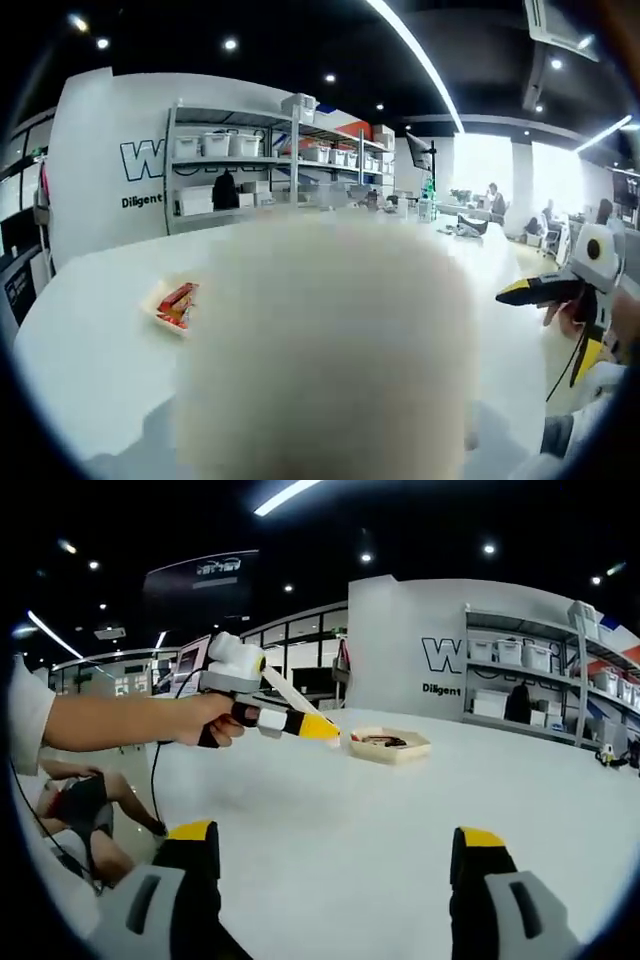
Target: Place the target food into the container with the food tongs after gripping and lifting it, then release it inside without dropping or visibly crushing the food.
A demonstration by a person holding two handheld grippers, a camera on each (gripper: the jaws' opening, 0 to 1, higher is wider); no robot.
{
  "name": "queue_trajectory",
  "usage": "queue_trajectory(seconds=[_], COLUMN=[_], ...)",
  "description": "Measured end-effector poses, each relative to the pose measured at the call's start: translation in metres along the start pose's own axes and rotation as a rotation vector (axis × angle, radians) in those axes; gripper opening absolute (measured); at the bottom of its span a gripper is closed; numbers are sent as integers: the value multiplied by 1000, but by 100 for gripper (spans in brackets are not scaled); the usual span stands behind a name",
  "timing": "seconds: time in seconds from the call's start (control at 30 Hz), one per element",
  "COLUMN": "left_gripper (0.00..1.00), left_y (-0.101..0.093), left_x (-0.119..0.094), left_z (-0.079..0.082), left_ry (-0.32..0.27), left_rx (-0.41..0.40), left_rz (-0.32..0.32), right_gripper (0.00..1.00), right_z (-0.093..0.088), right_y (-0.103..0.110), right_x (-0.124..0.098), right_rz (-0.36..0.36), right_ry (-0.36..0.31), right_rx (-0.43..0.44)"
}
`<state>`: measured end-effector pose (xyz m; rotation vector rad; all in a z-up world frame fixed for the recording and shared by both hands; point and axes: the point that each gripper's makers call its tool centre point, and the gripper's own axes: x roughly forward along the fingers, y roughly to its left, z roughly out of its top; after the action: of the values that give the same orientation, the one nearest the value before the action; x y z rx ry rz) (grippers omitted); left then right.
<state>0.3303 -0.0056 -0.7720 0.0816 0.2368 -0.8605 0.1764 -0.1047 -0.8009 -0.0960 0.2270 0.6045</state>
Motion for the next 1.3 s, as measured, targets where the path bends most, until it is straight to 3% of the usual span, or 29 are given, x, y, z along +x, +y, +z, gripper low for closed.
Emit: queue_trajectory(seconds=[0.13,0.2,0.3,0.6,0.83,0.97,1.0,1.07,1.17,1.23,1.3], left_gripper=[30,30,30,30,30,30,30,30,30,30,30], left_y=[-4,-4,2,5,3,-4,-13,-16,-22,-32,-42], left_x=[-10,-11,-14,-28,-39,-39,-39,-38,-39,-41,-45], left_z=[0,0,-7,-33,-39,-45,-48,-53,-53,-50,-47], left_ry=[-4,-26,-22,7,11,12,10,26,18,-2,-20], left_rx=[27,-23,-9,-73,-60,-69,-75,-113,-73,-109,-87], left_rz=[4,-4,12,6,-4,-38,-84,-106,-123,-181,-227], right_gripper=[95,95,95,95,95,93,92,91,88,84,73], right_z=[0,0,2,3,0,1,0,-3,-8,-8,-4], right_y=[2,5,9,17,27,29,29,27,25,24,27], right_x=[4,8,11,24,33,35,36,39,40,42,42], right_rz=[11,22,30,52,73,89,94,99,105,120,158], right_ry=[8,8,10,14,20,16,17,31,42,34,15], right_rx=[-8,-8,-19,-32,-37,-27,-25,-17,-7,8,24])
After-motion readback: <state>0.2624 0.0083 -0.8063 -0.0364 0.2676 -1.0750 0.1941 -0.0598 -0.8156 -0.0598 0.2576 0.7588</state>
